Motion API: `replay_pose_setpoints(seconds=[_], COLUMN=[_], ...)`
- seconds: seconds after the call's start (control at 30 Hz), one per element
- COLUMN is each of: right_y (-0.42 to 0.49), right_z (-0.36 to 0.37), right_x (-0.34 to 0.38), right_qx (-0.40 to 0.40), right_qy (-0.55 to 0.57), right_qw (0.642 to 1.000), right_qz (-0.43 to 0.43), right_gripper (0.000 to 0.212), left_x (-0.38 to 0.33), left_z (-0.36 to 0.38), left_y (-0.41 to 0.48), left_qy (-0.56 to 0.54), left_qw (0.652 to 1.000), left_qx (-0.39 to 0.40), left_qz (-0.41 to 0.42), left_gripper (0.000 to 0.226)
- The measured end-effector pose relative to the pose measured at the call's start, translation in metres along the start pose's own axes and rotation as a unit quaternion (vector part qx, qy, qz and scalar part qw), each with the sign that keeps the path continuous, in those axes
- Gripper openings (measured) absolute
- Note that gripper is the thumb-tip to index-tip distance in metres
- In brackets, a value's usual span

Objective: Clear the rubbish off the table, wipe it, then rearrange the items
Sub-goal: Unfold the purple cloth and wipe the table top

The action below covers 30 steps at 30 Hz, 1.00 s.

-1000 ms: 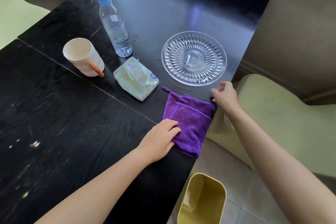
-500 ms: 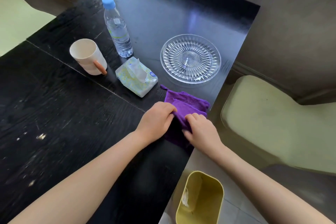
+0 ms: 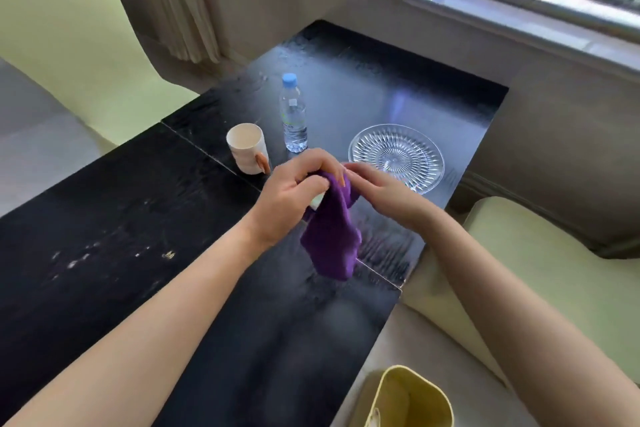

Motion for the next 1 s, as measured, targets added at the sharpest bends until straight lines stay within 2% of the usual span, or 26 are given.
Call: replay_pose_setpoints(seconds=[0.13, 0.27, 0.43, 0.6, 0.67, 0.77, 0.87, 0.93, 1.0], right_y=[0.006, -0.004, -0.022, -0.025, -0.028, -0.039, -0.059, -0.076, -0.093], right_z=[0.058, 0.112, 0.177, 0.191, 0.2, 0.234, 0.283, 0.314, 0.34], right_x=[0.03, 0.066, 0.101, 0.136, 0.148, 0.161, 0.162, 0.165, 0.171], right_qx=[0.105, 0.195, 0.291, 0.234, 0.233, 0.295, 0.384, 0.433, 0.471], right_qy=[0.171, 0.249, 0.196, 0.256, 0.27, 0.248, 0.255, 0.27, 0.285], right_qw=[0.98, 0.948, 0.933, 0.931, 0.926, 0.916, 0.885, 0.859, 0.834], right_qz=[0.007, -0.045, -0.085, -0.114, -0.121, -0.109, -0.064, -0.045, -0.042], right_gripper=[0.036, 0.024, 0.022, 0.016, 0.015, 0.014, 0.007, 0.03, 0.039], left_x=[-0.027, -0.037, -0.052, -0.078, -0.092, -0.117, -0.135, -0.142, -0.146], left_z=[-0.045, -0.089, -0.125, -0.157, -0.164, -0.165, -0.158, -0.155, -0.157], left_y=[-0.03, -0.075, -0.132, -0.183, -0.199, -0.215, -0.228, -0.24, -0.257], left_qy=[-0.099, -0.136, -0.143, -0.097, -0.058, -0.027, -0.002, 0.006, 0.003], left_qw=[0.995, 0.988, 0.986, 0.99, 0.994, 0.997, 0.999, 0.999, 0.999], left_qx=[-0.027, -0.067, -0.088, -0.096, -0.087, -0.069, -0.042, -0.031, -0.034], left_qz=[0.003, -0.019, -0.018, -0.019, -0.02, -0.003, 0.01, 0.006, 0.0], left_gripper=[0.022, 0.02, 0.02, 0.023, 0.021, 0.014, 0.013, 0.012, 0.012])
Point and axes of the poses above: each hand's wrist, its own y-axis towards the middle knuckle, its own z-axis out of the palm, x = y × z, the point moved 10 cm from there along y, towards the middle knuckle, and after that the axes turned 4 degrees about x, right-handed, at the moved point
